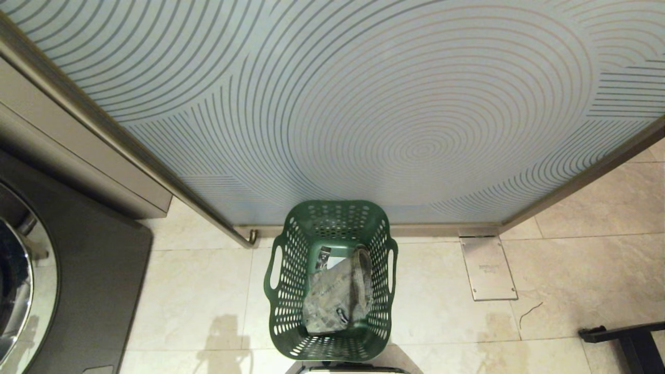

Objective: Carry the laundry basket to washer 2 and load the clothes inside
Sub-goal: Pick up the clothes basket and put it beside the washing machine

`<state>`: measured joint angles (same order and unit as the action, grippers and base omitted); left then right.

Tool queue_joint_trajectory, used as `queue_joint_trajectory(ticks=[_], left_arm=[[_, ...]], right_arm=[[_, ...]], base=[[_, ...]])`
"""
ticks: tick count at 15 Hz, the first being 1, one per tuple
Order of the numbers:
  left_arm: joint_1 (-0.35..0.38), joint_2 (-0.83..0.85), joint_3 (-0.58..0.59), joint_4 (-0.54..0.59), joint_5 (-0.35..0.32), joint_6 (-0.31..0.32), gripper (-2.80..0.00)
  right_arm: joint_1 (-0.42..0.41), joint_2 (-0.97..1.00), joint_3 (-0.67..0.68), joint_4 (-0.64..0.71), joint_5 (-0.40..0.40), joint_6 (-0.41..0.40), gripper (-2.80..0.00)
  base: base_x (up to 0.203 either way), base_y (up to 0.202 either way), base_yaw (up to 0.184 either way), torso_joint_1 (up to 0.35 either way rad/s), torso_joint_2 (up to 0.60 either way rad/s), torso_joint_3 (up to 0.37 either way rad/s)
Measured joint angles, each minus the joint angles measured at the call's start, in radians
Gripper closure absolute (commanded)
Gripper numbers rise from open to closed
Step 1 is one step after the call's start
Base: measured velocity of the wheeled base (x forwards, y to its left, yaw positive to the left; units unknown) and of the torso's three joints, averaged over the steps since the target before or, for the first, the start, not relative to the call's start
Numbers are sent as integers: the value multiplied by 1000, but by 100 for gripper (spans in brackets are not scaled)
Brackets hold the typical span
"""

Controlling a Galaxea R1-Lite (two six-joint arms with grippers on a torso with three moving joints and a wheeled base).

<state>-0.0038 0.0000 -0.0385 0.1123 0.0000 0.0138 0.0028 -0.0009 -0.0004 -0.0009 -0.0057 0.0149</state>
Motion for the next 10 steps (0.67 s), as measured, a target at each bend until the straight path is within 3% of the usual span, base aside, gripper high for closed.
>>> queue_joint_trajectory(ticks=[5, 10], left_arm=[[-1, 0, 1, 0, -17, 67, 0], [-1, 0, 1, 1, -44, 115, 0]], right_arm=[[0, 0, 0, 0, 0, -7, 0], [0, 0, 0, 1, 11, -77, 0]], base=[[0, 0, 0, 0, 0, 0], [0, 0, 0, 0, 0, 0]])
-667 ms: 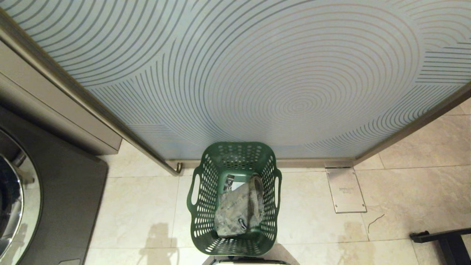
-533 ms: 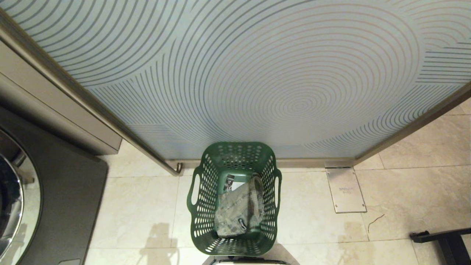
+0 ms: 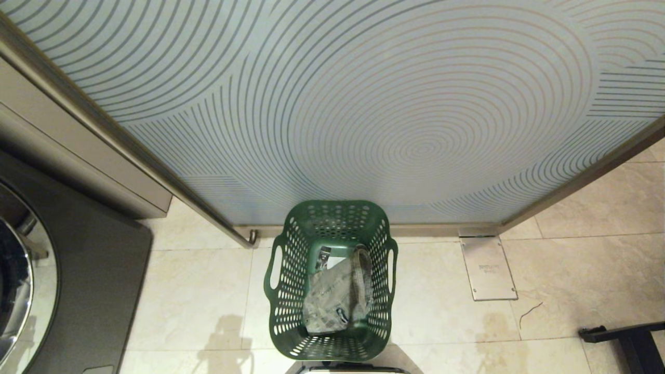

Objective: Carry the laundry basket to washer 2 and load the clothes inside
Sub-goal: Pick up the clothes basket and put it beside the washing machine

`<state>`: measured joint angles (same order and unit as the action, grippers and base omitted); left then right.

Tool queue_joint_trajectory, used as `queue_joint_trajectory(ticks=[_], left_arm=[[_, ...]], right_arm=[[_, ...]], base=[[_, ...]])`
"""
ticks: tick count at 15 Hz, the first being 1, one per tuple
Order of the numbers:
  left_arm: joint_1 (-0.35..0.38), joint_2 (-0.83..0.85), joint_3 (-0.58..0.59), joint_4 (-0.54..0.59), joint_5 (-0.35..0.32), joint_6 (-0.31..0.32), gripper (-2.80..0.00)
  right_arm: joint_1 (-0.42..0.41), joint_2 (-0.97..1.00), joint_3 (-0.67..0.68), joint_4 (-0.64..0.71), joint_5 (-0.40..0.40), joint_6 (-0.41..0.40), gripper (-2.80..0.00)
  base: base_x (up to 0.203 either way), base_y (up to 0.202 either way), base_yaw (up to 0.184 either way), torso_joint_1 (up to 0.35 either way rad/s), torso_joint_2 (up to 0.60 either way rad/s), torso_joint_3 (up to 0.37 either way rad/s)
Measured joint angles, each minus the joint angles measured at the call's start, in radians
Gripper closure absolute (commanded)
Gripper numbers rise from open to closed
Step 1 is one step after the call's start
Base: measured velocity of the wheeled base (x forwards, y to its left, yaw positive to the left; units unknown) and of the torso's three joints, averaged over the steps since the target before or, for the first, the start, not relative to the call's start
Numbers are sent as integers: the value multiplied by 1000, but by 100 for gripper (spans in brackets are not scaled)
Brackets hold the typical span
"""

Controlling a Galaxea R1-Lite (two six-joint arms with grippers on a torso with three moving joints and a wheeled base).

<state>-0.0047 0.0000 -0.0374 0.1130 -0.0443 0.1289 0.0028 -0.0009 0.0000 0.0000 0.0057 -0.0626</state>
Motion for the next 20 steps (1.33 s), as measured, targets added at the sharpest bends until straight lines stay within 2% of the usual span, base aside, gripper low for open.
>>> queue_joint_trajectory(ticks=[2, 5, 7, 9, 11, 13, 16, 17, 20], left_arm=[[1, 0, -1, 0, -1, 15, 0], [0, 0, -2, 2, 0, -5, 0], [0, 2, -40, 34, -3, -6, 0], [0, 43, -179, 118, -22, -10, 0], [0, 156, -313, 226, -57, -28, 0], [-1, 314, -397, 301, -113, -49, 0], [-12, 563, -448, 305, -203, -76, 0], [-14, 643, -456, 275, -196, -90, 0], [-28, 869, -483, 157, -106, -103, 0]], right_arm=[[0, 0, 0, 0, -3, 16, 0], [0, 6, -20, 39, -14, 14, 0], [0, 40, -145, 102, -26, 20, 0], [-1, 136, -367, 205, -34, 29, 0], [-2, 290, -527, 307, -35, 35, 0], [-2, 464, -611, 363, -30, 37, 0], [6, 733, -671, 303, 15, 58, 0], [9, 826, -683, 248, 31, 75, 0], [45, 1121, -730, 61, 51, 141, 0]], base=[[0, 0, 0, 0, 0, 0], [0, 0, 0, 0, 0, 0], [0, 0, 0, 0, 0, 0], [0, 0, 0, 0, 0, 0], [0, 0, 0, 0, 0, 0], [0, 0, 0, 0, 0, 0], [0, 0, 0, 0, 0, 0], [0, 0, 0, 0, 0, 0], [0, 0, 0, 0, 0, 0]])
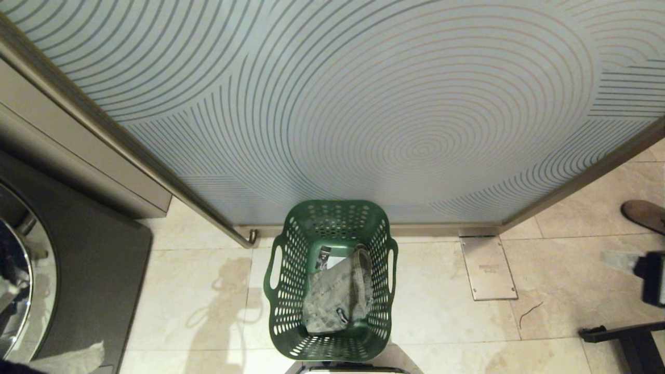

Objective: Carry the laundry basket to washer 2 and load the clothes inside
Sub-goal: Pick up the clothes basket and put it beside the washing machine

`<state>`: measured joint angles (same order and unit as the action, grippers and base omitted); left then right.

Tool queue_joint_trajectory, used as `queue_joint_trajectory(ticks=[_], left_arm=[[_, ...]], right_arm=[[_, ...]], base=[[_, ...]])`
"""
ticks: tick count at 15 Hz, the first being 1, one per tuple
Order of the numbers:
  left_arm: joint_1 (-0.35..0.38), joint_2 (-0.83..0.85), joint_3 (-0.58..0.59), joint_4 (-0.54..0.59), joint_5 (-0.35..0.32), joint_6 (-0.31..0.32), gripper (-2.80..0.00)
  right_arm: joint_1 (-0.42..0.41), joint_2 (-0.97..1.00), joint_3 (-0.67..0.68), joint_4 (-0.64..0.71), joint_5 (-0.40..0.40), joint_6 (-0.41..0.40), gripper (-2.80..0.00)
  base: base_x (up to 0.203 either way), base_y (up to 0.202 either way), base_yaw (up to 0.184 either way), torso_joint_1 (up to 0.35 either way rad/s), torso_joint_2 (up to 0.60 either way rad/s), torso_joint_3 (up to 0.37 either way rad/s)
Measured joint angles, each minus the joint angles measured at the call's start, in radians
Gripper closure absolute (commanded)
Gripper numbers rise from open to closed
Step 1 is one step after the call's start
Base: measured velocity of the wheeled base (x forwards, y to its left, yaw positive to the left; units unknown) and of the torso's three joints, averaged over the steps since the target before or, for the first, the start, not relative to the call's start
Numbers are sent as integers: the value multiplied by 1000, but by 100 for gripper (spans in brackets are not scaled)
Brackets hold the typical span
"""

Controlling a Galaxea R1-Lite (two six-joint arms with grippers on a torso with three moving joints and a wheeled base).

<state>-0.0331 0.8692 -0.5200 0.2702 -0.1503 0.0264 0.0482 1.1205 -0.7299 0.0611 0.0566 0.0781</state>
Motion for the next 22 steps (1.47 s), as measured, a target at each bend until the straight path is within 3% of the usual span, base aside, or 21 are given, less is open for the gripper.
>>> queue_joint_trajectory(ticks=[4, 5, 8, 10, 19, 20, 22], left_arm=[[-85, 257, -29, -262, 228, -17, 0], [-100, 318, -40, -311, 256, -21, 0], [-176, 467, -68, -383, 267, -48, 0], [-223, 522, -77, -385, 232, -74, 0], [-298, 598, -51, -394, 217, -80, 0], [-312, 601, -47, -394, 219, -80, -280], [-334, 605, -49, -393, 219, -107, -280]], right_arm=[[68, 347, -122, -253, 5, 108, 0], [90, 415, -158, -283, 3, 119, 0], [144, 584, -269, -315, -25, 144, 0], [170, 647, -313, -324, -26, 157, 0], [328, 782, -397, -321, -33, 231, 0], [341, 787, -395, -321, -35, 232, -280], [357, 792, -389, -315, -35, 231, -280]], base=[[0, 0, 0, 0, 0, 0], [0, 0, 0, 0, 0, 0], [0, 0, 0, 0, 0, 0], [0, 0, 0, 0, 0, 0], [0, 0, 0, 0, 0, 0], [0, 0, 0, 0, 0, 0], [0, 0, 0, 0, 0, 0]])
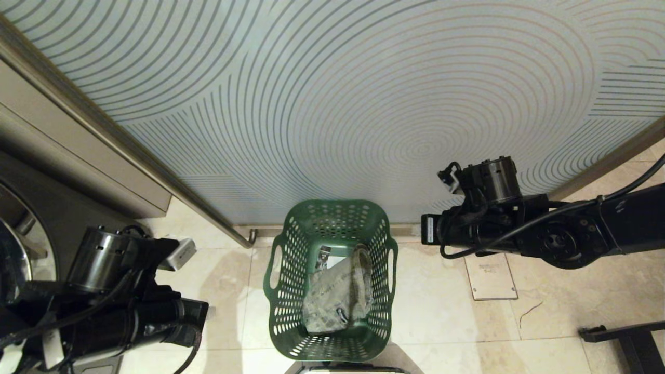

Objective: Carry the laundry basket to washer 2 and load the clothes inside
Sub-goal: Pick up the clothes basket and put it beside the washing machine

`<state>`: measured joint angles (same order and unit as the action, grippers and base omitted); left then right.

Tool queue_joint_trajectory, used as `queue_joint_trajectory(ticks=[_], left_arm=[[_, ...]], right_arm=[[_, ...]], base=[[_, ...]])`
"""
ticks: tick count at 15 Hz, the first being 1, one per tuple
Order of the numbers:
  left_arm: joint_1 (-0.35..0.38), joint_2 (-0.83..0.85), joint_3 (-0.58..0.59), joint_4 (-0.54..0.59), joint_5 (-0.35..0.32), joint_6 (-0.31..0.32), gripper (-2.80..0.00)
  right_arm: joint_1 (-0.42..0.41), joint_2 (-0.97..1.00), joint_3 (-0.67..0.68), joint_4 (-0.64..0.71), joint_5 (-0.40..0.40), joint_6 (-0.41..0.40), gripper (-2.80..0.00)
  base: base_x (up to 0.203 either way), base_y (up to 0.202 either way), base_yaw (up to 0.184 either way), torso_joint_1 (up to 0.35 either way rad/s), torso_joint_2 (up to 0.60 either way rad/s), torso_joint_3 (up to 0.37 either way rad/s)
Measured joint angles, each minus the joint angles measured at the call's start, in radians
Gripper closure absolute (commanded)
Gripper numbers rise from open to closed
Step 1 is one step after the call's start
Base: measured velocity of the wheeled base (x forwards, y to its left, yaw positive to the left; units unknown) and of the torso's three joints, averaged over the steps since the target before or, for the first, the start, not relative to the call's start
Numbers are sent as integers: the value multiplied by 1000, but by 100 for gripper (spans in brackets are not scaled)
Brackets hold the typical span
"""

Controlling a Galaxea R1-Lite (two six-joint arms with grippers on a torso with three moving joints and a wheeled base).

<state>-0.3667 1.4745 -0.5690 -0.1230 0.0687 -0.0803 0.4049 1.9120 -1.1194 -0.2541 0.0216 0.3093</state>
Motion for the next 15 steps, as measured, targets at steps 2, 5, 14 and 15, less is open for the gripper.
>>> queue_joint_trajectory(ticks=[2, 5, 14, 15], left_arm=[[-14, 7, -10, 0, -1, -16, -280], [-39, 13, -12, 1, -4, -33, -280], [-147, 172, -34, -164, 54, -100, -280], [-154, 184, -33, -166, 55, -101, -280]], right_arm=[[10, 1, 3, 28, 0, 1, -280], [30, -9, 34, 44, 0, 8, -280], [56, 2, 124, 51, -1, 91, -280], [53, 10, 127, 47, -1, 91, -280]], base=[[0, 0, 0, 0, 0, 0], [0, 0, 0, 0, 0, 0], [0, 0, 0, 0, 0, 0], [0, 0, 0, 0, 0, 0]])
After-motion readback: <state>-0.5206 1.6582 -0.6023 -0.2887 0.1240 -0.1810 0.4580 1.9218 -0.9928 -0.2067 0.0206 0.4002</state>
